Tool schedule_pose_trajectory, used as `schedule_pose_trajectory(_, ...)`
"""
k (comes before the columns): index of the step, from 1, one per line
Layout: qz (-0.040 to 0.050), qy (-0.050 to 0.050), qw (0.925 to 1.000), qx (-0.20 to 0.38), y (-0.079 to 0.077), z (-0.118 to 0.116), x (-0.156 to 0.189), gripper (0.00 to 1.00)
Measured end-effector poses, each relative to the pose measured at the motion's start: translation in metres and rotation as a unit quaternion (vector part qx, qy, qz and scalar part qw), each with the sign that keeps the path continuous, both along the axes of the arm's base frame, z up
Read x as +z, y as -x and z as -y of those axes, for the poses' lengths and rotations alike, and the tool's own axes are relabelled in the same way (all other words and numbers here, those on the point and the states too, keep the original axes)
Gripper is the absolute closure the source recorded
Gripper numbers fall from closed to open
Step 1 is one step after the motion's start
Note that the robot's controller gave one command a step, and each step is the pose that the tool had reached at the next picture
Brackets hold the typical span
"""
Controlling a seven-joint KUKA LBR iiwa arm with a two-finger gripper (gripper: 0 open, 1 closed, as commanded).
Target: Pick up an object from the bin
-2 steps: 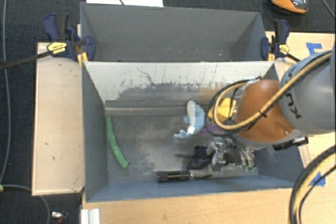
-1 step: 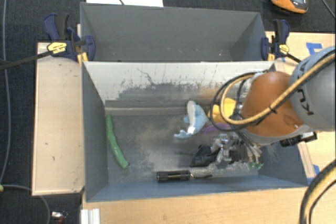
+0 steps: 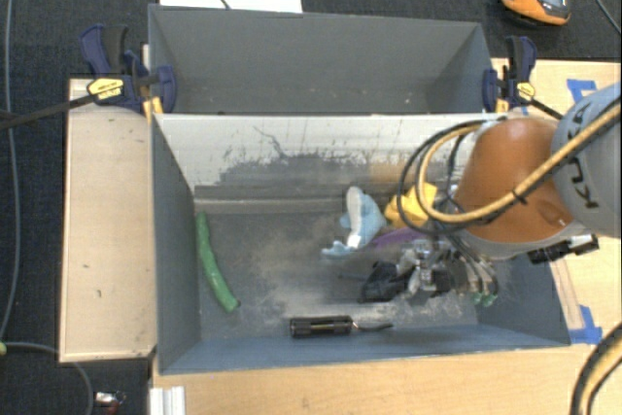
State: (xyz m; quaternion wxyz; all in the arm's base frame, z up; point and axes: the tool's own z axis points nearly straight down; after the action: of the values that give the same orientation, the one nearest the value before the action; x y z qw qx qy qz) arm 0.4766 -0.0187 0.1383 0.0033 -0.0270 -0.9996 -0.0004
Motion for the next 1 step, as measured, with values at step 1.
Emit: schedule_pose_trajectory(1,0.0018,0.0,1.0,0.0,-0.0007,0.0001,0.0102,1.0)
